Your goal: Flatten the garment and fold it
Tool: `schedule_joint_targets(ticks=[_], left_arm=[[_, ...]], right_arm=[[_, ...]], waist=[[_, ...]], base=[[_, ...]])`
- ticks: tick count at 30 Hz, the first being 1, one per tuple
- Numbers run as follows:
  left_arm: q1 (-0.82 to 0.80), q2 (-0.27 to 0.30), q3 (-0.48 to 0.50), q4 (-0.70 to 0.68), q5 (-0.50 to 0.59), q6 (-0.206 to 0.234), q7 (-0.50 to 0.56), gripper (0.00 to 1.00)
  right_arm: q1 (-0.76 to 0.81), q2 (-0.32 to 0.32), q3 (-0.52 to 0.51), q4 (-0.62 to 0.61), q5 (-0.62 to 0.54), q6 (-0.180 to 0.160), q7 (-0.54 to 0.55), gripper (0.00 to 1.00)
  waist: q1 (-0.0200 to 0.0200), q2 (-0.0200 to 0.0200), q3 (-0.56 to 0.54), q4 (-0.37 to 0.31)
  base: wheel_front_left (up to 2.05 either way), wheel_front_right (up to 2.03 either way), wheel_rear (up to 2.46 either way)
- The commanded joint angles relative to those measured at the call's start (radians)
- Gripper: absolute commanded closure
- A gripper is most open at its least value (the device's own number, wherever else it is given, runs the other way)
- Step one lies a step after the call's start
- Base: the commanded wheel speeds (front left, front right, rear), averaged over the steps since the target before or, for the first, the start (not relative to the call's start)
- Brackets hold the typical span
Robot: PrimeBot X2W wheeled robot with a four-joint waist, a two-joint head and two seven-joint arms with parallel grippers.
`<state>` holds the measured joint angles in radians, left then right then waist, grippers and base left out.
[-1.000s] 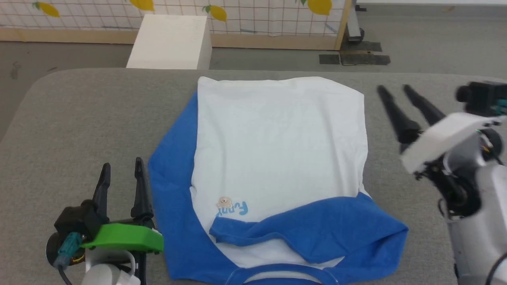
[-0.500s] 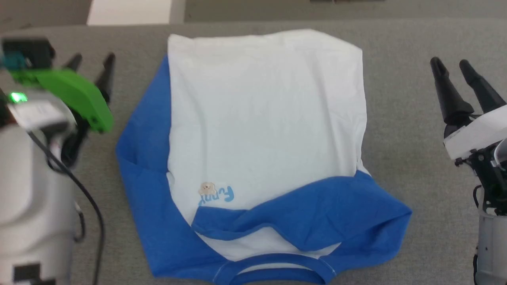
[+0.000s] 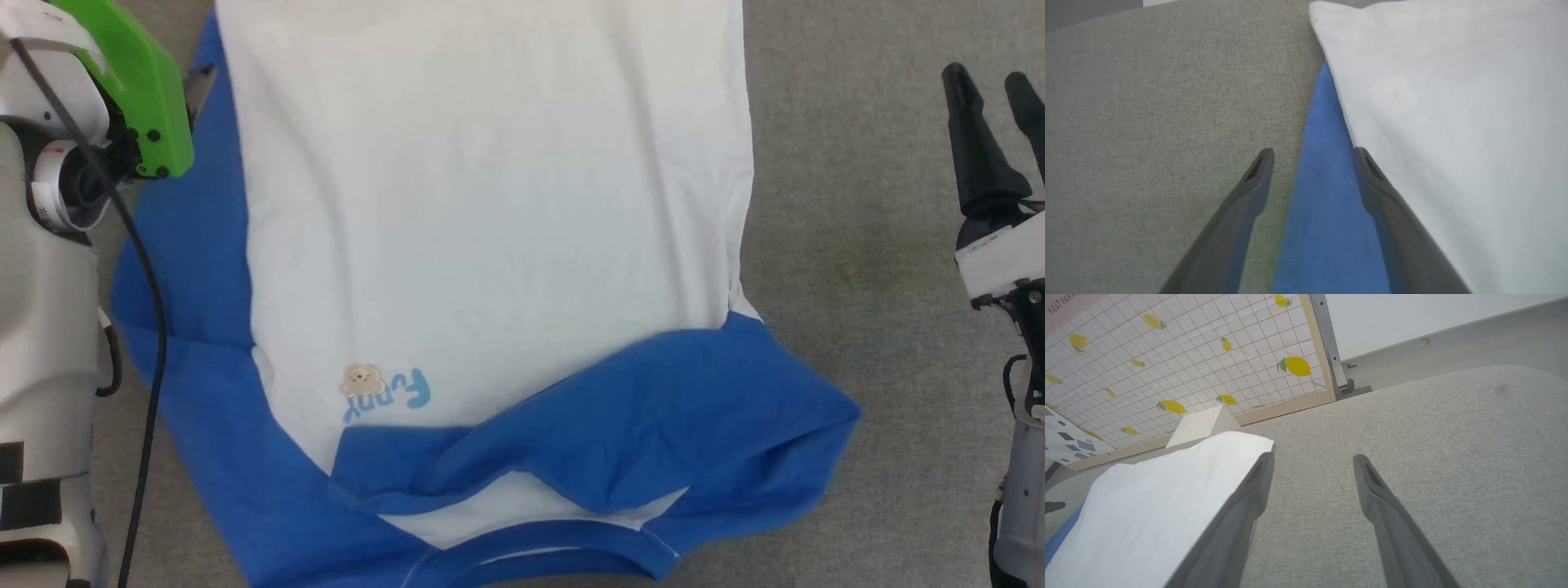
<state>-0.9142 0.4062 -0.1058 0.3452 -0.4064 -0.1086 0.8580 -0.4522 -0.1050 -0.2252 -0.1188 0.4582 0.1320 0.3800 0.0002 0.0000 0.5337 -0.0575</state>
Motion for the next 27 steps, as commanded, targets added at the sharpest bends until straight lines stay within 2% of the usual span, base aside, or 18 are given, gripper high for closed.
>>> schedule_joint_targets(ticks=[1, 8, 13, 18, 19, 20, 27], left_arm=[[-0.018, 0.009, -0.011, 0.004, 0.007, 0.005, 0.021, 0.0], [-0.008, 0.034, -0.052, 0.018, 0.054, 0.032, 0.067, 0.0], [0.005, 0.041, -0.047, 0.025, 0.057, 0.065, 0.097, 0.0], [0.021, 0.038, -0.041, 0.023, 0.037, 0.08, 0.133, 0.02], [0.023, 0.034, -0.038, 0.02, 0.028, 0.08, 0.136, 0.46], [0.025, 0.029, -0.035, 0.016, 0.019, 0.079, 0.137, 1.0], [0.029, 0.003, -0.011, -0.013, -0.034, 0.069, 0.096, 1.0]], right_arm=[[-0.015, 0.006, -0.004, -0.007, 0.001, -0.001, -0.008, 0.0], [-0.023, 0.011, 0.002, -0.017, -0.006, -0.001, -0.007, 0.0], [-0.026, 0.011, 0.005, -0.02, -0.006, -0.001, -0.006, 0.0], [-0.025, 0.007, 0.004, -0.021, -0.005, -0.001, -0.004, 0.0], [-0.024, 0.007, 0.002, -0.021, -0.005, -0.001, -0.004, 0.0], [-0.023, 0.007, 0.0, -0.021, -0.004, -0.001, -0.004, 0.0], [-0.016, 0.006, -0.013, -0.016, -0.009, -0.001, -0.005, 0.0]], waist=[[-0.0002, 0.0, 0.05, -0.03], [-0.0002, 0.0, 0.08, -0.027], [-0.0002, 0.0, 0.088, -0.028], [-0.0002, 0.0, 0.087, -0.029], [-0.0002, 0.0, 0.087, -0.03], [-0.0002, 0.0, 0.087, -0.03], [-0.0002, 0.0, 0.075, -0.028]], base=[[0.0, 0.0, 0.0], [0.0, 0.0, 0.0], [0.0, 0.0, 0.0], [0.0, 0.0, 0.0], [0.0, 0.0, 0.0], [0.0, 0.0, 0.0], [0.0, 0.0, 0.0]])
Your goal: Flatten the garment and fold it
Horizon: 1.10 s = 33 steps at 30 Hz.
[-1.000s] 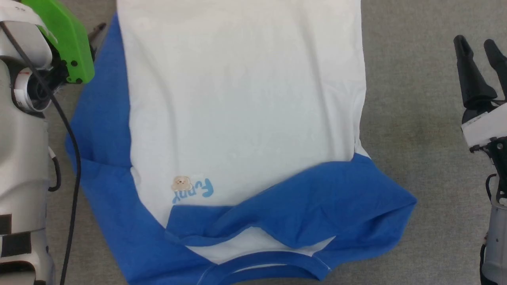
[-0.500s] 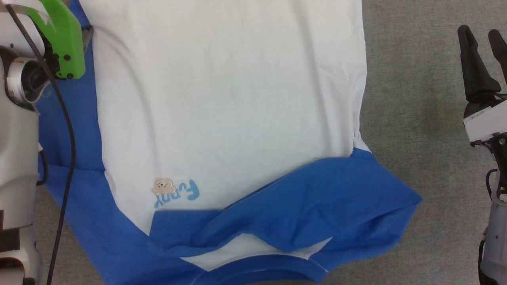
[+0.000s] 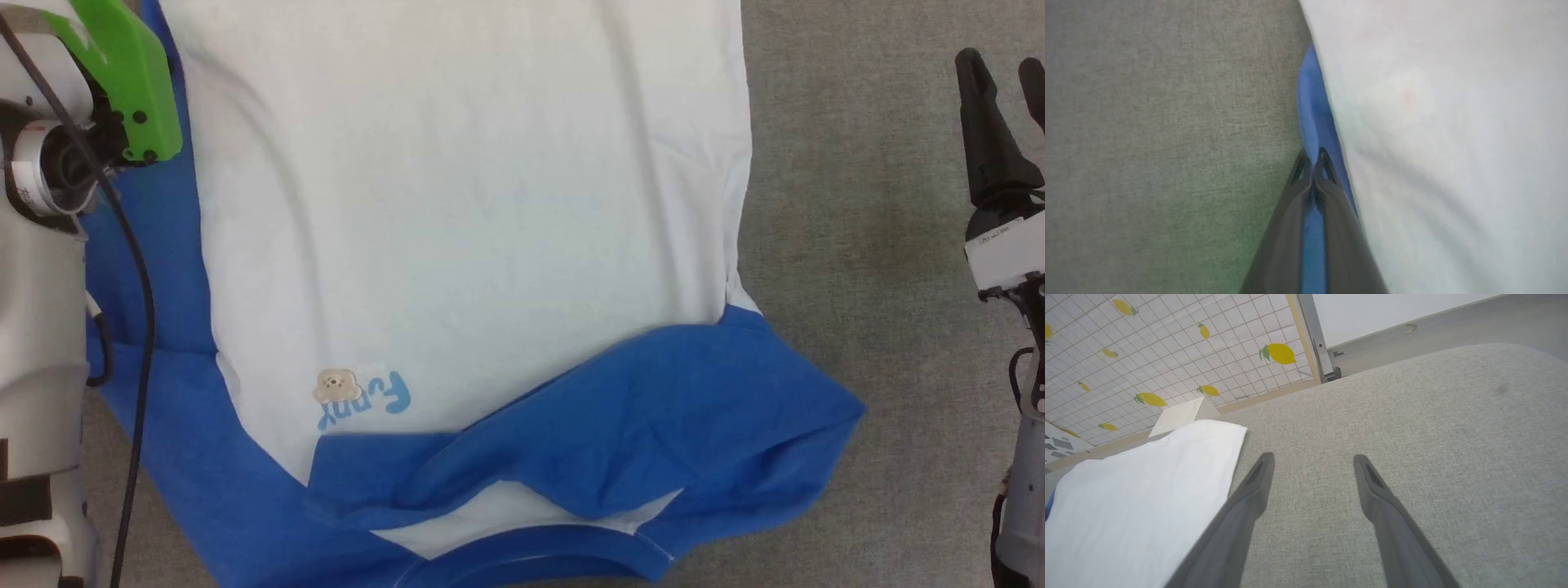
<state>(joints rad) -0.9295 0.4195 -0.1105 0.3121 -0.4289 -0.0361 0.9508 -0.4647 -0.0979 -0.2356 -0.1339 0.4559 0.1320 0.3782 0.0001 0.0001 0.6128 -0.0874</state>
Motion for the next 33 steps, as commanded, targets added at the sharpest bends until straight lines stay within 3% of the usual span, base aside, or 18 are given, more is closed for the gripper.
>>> schedule_joint_targets(ticks=[1, 9, 15, 20, 23, 28, 33], left_arm=[[0.043, -0.017, 0.005, 0.019, -0.021, 0.001, -0.015, 1.0], [0.085, -0.073, 0.157, 0.029, -0.137, 0.051, -0.186, 1.0], [0.169, -0.075, 0.253, 0.008, -0.187, 0.068, -0.284, 1.0], [0.211, -0.062, 0.302, 0.015, -0.212, 0.042, -0.358, 1.0], [0.236, -0.075, 0.284, -0.003, -0.211, -0.002, -0.406, 1.0], [0.256, -0.129, 0.199, -0.061, -0.194, -0.038, -0.42, 1.0], [0.287, -0.236, 0.079, -0.109, -0.17, -0.053, -0.442, 1.0]], right_arm=[[-0.002, -0.001, -0.004, 0.002, -0.009, -0.001, -0.004, 0.0], [0.023, -0.001, -0.008, 0.037, -0.022, -0.001, -0.01, 0.0], [0.069, 0.002, -0.02, 0.069, -0.03, -0.001, -0.009, 0.0], [0.111, 0.013, -0.028, 0.094, -0.033, -0.001, -0.009, 0.0], [0.143, 0.025, -0.032, 0.114, -0.035, -0.001, -0.011, 0.0], [0.166, 0.034, -0.038, 0.124, -0.036, -0.001, -0.008, 0.0], [0.186, 0.04, -0.041, 0.12, -0.032, -0.001, -0.005, 0.0]], waist=[[-0.0001, -0.0001, -0.011, 0.004], [-0.0001, -0.0001, -0.124, 0.04], [-0.0001, -0.0001, -0.246, 0.098], [-0.0001, -0.0001, -0.336, 0.139], [-0.0001, -0.0001, -0.404, 0.16], [-0.0001, -0.0001, -0.453, 0.168], [-0.0001, -0.0001, -0.483, 0.154]], base=[[0.0, 0.0, 0.0], [0.0, 0.0, 0.0], [0.0, 0.0, 0.0], [0.0, 0.0, 0.0], [0.0, 0.0, 0.0], [0.0, 0.0, 0.0], [0.0, 0.0, 0.0]])
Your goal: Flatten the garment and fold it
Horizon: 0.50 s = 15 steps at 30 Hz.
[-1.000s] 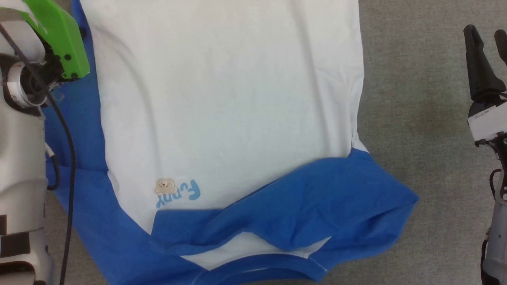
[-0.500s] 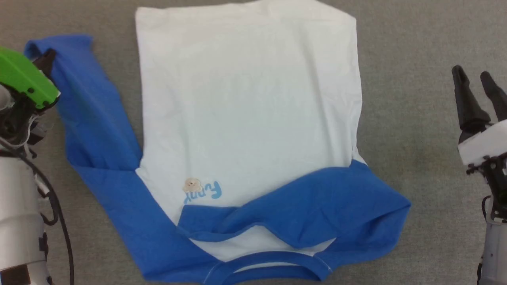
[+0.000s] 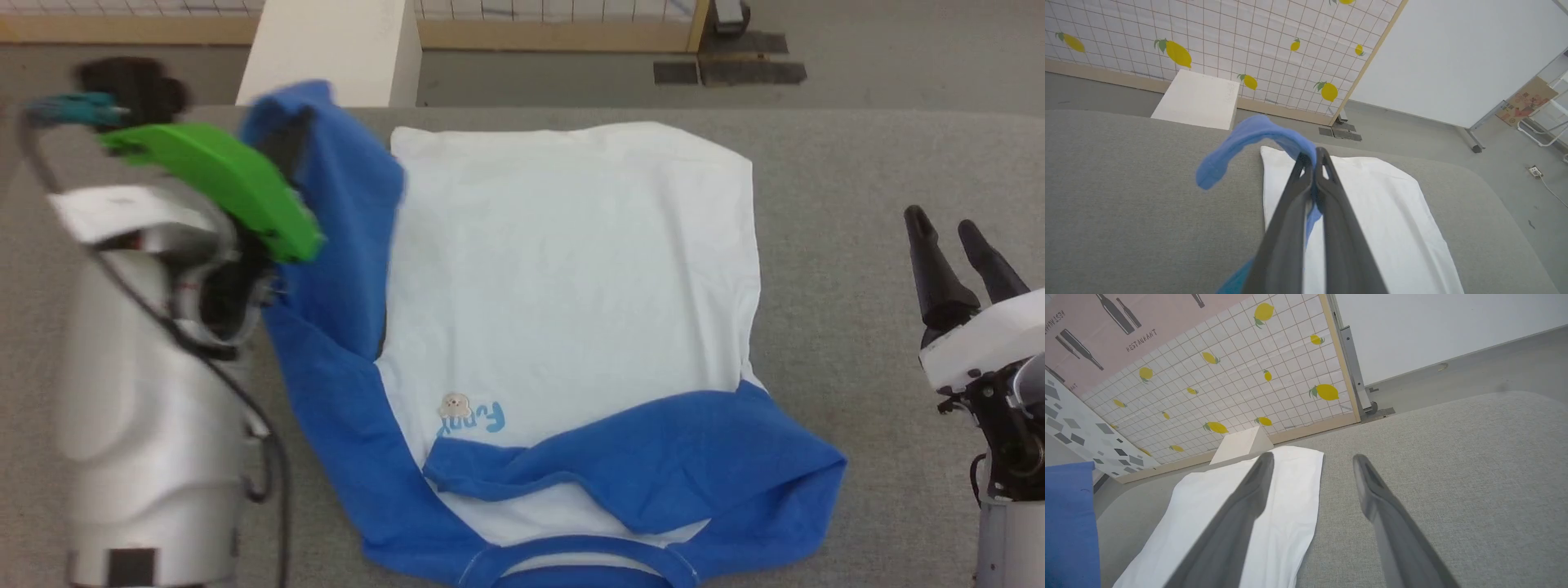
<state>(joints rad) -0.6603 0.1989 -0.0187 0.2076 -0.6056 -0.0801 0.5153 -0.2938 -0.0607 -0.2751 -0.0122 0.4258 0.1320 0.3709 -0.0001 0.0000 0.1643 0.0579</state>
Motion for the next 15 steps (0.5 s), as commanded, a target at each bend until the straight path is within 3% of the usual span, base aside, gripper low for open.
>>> schedule_joint_targets(ticks=[1, 6, 15], left_arm=[[0.026, -0.037, -0.04, -0.009, 0.014, -0.011, -0.007, 1.0], [0.083, -0.125, -0.205, -0.006, 0.009, -0.028, -0.014, 1.0], [0.21, -0.147, -0.521, 0.057, -0.046, -0.045, 0.042, 1.0]], right_arm=[[0.02, 0.004, -0.005, -0.003, -0.002, -0.001, 0.003, 0.0], [0.033, 0.007, -0.011, -0.008, 0.0, -0.001, 0.006, 0.0], [0.039, 0.01, -0.014, 0.001, 0.003, -0.001, -0.001, 0.0]], waist=[[0.0001, 0.0, -0.036, 0.006], [0.0001, 0.0, -0.034, -0.024], [0.0001, 0.0, -0.017, -0.084]], base=[[0.0, 0.0, 0.0], [0.0, 0.0, 0.0], [0.0, 0.0, 0.0]])
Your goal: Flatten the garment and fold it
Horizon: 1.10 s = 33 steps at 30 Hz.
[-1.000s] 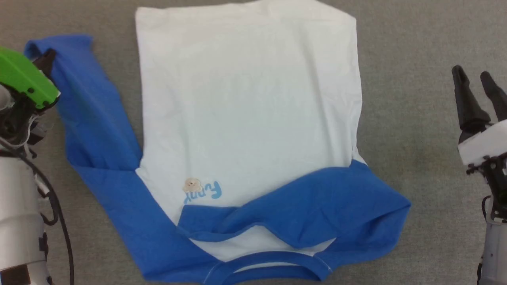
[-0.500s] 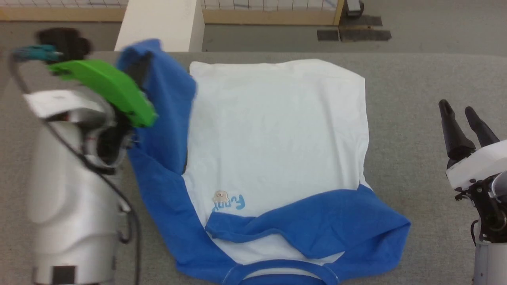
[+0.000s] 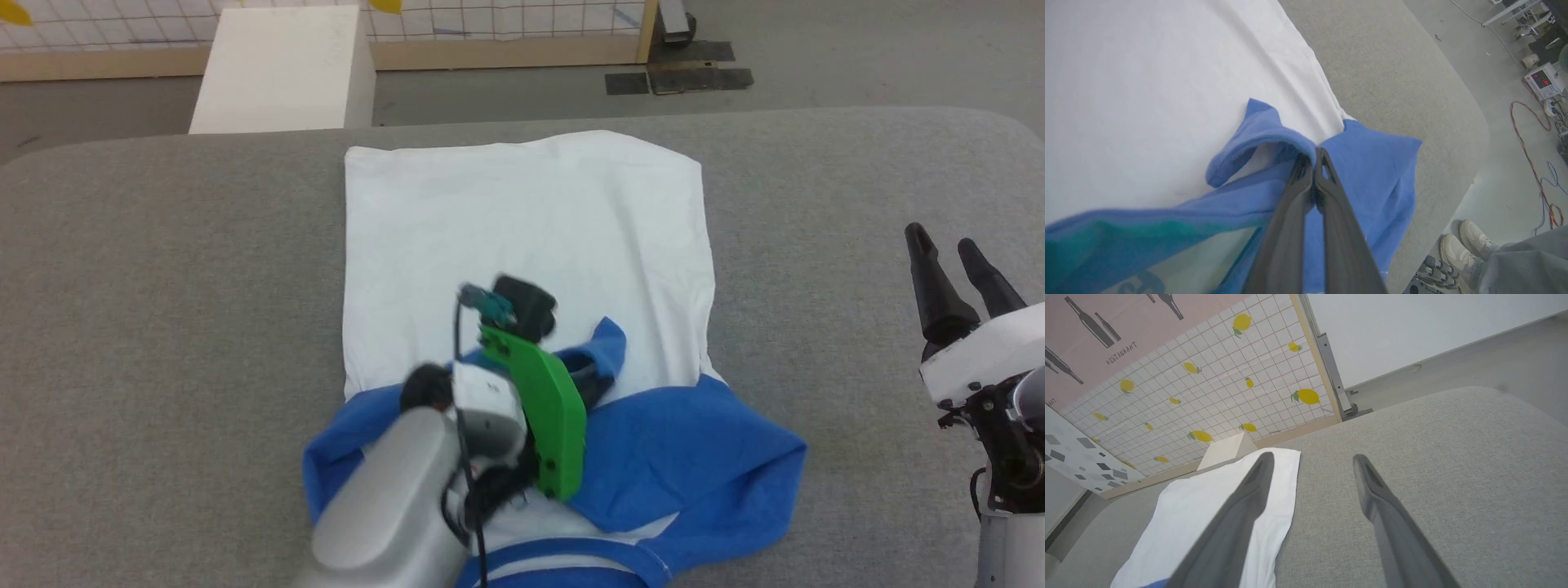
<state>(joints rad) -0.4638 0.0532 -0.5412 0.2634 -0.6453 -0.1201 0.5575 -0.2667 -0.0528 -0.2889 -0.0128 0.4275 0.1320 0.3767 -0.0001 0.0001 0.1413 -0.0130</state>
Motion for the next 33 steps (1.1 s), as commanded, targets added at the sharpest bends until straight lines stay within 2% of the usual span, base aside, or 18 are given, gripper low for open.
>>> schedule_joint_targets(ticks=[1, 5, 15, 16, 17, 21, 25, 29, 33], left_arm=[[0.025, -0.002, -0.025, 0.008, -0.011, -0.005, 0.012, 1.0], [0.072, 0.001, -0.085, 0.018, -0.027, -0.006, 0.064, 1.0], [0.167, 0.023, -0.149, 0.005, -0.051, 0.009, 0.158, 1.0], [0.17, 0.022, -0.148, 0.004, -0.052, 0.014, 0.153, 0.25], [0.168, 0.021, -0.146, 0.001, -0.049, 0.018, 0.144, 0.0], [0.152, 0.019, -0.102, -0.03, -0.067, 0.035, 0.103, 0.0], [0.121, 0.04, -0.008, -0.086, -0.09, 0.063, 0.043, 0.0], [0.099, 0.07, 0.132, -0.138, -0.098, 0.1, -0.1, 0.0], [0.092, 0.109, 0.258, -0.151, -0.048, 0.124, -0.321, 0.0]], right_arm=[[0.014, 0.002, -0.001, 0.003, 0.002, -0.001, -0.007, 0.0], [0.021, 0.002, -0.003, 0.01, 0.0, -0.001, -0.013, 0.0], [0.033, 0.002, 0.0, 0.029, 0.005, -0.001, -0.023, 0.0], [0.031, 0.002, 0.003, 0.03, 0.007, -0.001, -0.024, 0.0], [0.03, 0.002, 0.006, 0.032, 0.007, -0.001, -0.025, 0.0], [0.033, 0.003, 0.01, 0.036, 0.006, -0.001, -0.026, 0.0], [0.037, 0.003, 0.016, 0.037, 0.004, -0.001, -0.023, 0.0], [0.034, 0.003, 0.029, 0.033, -0.003, -0.001, -0.014, 0.0], [0.008, 0.003, 0.047, 0.023, -0.011, -0.001, 0.004, 0.0]], waist=[[0.0001, -0.0001, 0.006, -0.018], [0.0001, -0.0001, 0.003, -0.027], [0.0001, -0.0001, -0.015, 0.0], [0.0001, -0.0001, -0.018, 0.002], [0.0001, -0.0001, -0.02, 0.004], [0.0001, -0.0001, -0.031, 0.011], [0.0001, -0.0001, -0.04, 0.014], [0.0001, -0.0001, -0.035, 0.016], [0.0001, -0.0001, -0.002, 0.023]], base=[[0.0, 0.0, 0.0], [0.0, 0.0, 0.0], [0.0, 0.0, 0.0], [0.0, 0.0, 0.0], [0.0, 0.0, 0.0], [0.0, 0.0, 0.0], [0.0, 0.0, 0.0], [0.0, 0.0, 0.0], [0.0, 0.0, 0.0]])
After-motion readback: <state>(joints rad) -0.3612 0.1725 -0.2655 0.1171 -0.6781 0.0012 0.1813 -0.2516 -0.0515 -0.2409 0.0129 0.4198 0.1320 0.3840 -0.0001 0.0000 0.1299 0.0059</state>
